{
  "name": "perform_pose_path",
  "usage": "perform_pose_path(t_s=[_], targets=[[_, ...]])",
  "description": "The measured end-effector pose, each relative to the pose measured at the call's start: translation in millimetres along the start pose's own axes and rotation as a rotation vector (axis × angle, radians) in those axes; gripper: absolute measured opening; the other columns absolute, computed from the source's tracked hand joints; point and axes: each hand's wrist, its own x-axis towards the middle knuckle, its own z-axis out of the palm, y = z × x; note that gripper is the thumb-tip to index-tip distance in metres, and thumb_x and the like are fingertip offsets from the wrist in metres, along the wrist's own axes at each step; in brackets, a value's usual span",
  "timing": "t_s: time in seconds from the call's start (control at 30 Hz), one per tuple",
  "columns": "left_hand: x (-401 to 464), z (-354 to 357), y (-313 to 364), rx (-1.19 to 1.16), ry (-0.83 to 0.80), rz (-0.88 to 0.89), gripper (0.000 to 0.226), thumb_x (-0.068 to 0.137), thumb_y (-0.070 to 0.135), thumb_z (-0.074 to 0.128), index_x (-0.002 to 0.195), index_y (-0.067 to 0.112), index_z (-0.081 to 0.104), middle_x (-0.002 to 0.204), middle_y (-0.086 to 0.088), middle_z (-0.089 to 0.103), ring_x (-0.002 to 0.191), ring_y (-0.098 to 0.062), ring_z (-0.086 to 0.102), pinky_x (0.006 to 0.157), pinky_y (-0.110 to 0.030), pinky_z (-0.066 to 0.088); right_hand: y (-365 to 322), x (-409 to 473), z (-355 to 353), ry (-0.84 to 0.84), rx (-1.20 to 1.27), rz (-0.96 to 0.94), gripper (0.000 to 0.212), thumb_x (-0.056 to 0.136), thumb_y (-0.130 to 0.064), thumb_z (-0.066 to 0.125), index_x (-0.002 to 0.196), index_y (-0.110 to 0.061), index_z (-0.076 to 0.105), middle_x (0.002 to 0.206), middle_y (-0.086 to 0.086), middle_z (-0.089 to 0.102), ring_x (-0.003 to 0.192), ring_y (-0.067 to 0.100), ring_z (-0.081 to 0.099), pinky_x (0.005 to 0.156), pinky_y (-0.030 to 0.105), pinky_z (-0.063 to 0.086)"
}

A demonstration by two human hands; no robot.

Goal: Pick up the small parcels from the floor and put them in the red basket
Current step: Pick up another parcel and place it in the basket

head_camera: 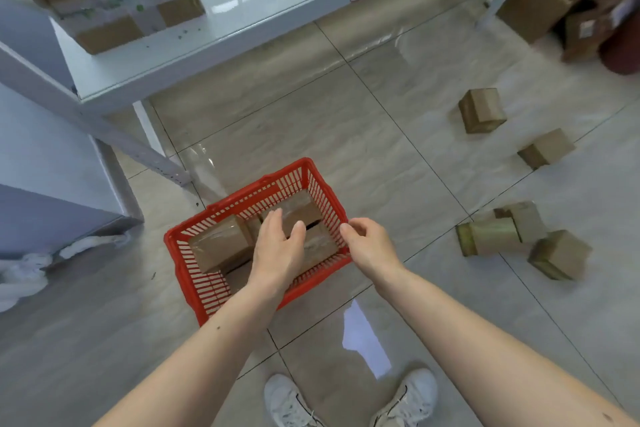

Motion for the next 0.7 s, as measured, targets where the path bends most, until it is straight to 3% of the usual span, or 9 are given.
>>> perform_pose_path(t_s=[0.1, 0.13, 0.2, 0.23, 0.27, 0.3, 0.37, 0.47, 0.7], targets=[[-6.7, 39.8, 30.7, 0.03, -0.059, 0.001, 0.058, 0.099, 0.034, 0.043, 0.151, 0.016, 0.029, 0.158, 0.0, 0.028, 0.146, -0.016, 0.025, 0.119, -0.038, 0.023, 18.4, 7.4, -46.5, 0.041, 0.035, 0.021, 0.043, 0.095, -0.033, 0.052, 0.132, -0.012, 0.055, 0.128, 0.002, 0.061, 0.118, 0.018, 0.055, 0.098, 0.029, 0.041], [-10.0, 53.5, 42.5, 0.033, -0.061, -0.008, 0.048, 0.098, 0.033, 0.044, 0.144, 0.02, 0.039, 0.151, 0.005, 0.038, 0.14, -0.016, 0.033, 0.115, -0.033, 0.028, 25.0, 10.4, -63.2, 0.049, 0.047, 0.027, 0.043, 0.095, -0.033, 0.052, 0.133, -0.012, 0.055, 0.129, 0.002, 0.06, 0.119, 0.018, 0.055, 0.098, 0.028, 0.04], [-13.6, 85.1, 62.1, 0.071, -0.063, -0.016, 0.011, 0.098, 0.029, 0.046, 0.1, 0.038, 0.051, 0.109, 0.023, 0.05, 0.111, -0.015, 0.046, 0.093, -0.026, 0.034, 39.7, 15.7, -98.4, 0.067, 0.066, 0.043, 0.042, 0.095, -0.032, 0.052, 0.132, -0.012, 0.055, 0.128, 0.001, 0.06, 0.118, 0.017, 0.054, 0.095, 0.025, 0.039], [-15.2, 101.8, 72.5, 0.091, -0.059, 0.0, 0.012, 0.096, 0.03, 0.046, 0.087, 0.037, 0.048, 0.096, 0.02, 0.05, 0.104, -0.015, 0.046, 0.089, -0.026, 0.034, 47.7, 18.5, -116.2, 0.074, 0.073, 0.049, 0.042, 0.095, -0.032, 0.053, 0.132, -0.013, 0.055, 0.127, 0.001, 0.06, 0.117, 0.017, 0.054, 0.093, 0.024, 0.039], [-18.1, 118.2, 82.8, 0.106, -0.072, 0.017, 0.007, 0.095, 0.033, 0.046, 0.093, 0.032, 0.053, 0.101, 0.013, 0.056, 0.107, -0.019, 0.049, 0.092, -0.03, 0.037, 55.2, 21.3, -134.0, 0.08, 0.074, 0.05, 0.041, 0.095, -0.032, 0.053, 0.131, -0.013, 0.056, 0.127, 0.001, 0.061, 0.117, 0.017, 0.055, 0.092, 0.024, 0.039], [-20.5, 135.2, 92.8, 0.101, -0.087, 0.029, 0.026, 0.094, 0.036, 0.046, 0.114, 0.023, 0.058, 0.118, 0.0, 0.06, 0.118, -0.024, 0.05, 0.101, -0.036, 0.038, 62.3, 24.6, -151.4, 0.087, 0.073, 0.053, 0.041, 0.095, -0.032, 0.053, 0.131, -0.013, 0.056, 0.126, 0.001, 0.061, 0.117, 0.017, 0.055, 0.093, 0.025, 0.04], [-27.0, 166.5, 115.0, 0.081, -0.126, 0.016, 0.056, 0.096, 0.039, 0.044, 0.146, 0.013, 0.038, 0.149, -0.01, 0.042, 0.139, -0.024, 0.036, 0.115, -0.041, 0.03, 75.3, 31.8, -186.0, 0.109, 0.064, 0.065, 0.041, 0.094, -0.032, 0.053, 0.13, -0.013, 0.056, 0.126, 0.0, 0.062, 0.118, 0.017, 0.055, 0.096, 0.027, 0.04], [-36.4, 209.3, 142.1, 0.059, -0.16, 0.026, 0.059, 0.099, 0.037, 0.043, 0.151, 0.014, 0.028, 0.159, -0.001, 0.025, 0.147, -0.015, 0.022, 0.119, -0.034, 0.02, 93.9, 42.4, -233.1, 0.127, 0.055, 0.077, 0.041, 0.094, -0.031, 0.052, 0.13, -0.013, 0.057, 0.124, 0.0, 0.062, 0.117, 0.016, 0.055, 0.097, 0.027, 0.04], [-23.0, 284.4, 192.2, 0.072, -0.21, 0.078, 0.06, 0.099, 0.037, 0.042, 0.152, 0.014, 0.027, 0.16, 0.0, 0.023, 0.148, -0.014, 0.02, 0.12, -0.037, 0.019, 121.5, 82.0, -314.7, 0.199, 0.094, 0.116, 0.038, 0.093, -0.029, 0.055, 0.125, -0.011, 0.06, 0.12, 0.003, 0.065, 0.113, 0.02, 0.059, 0.1, 0.034, 0.045]])
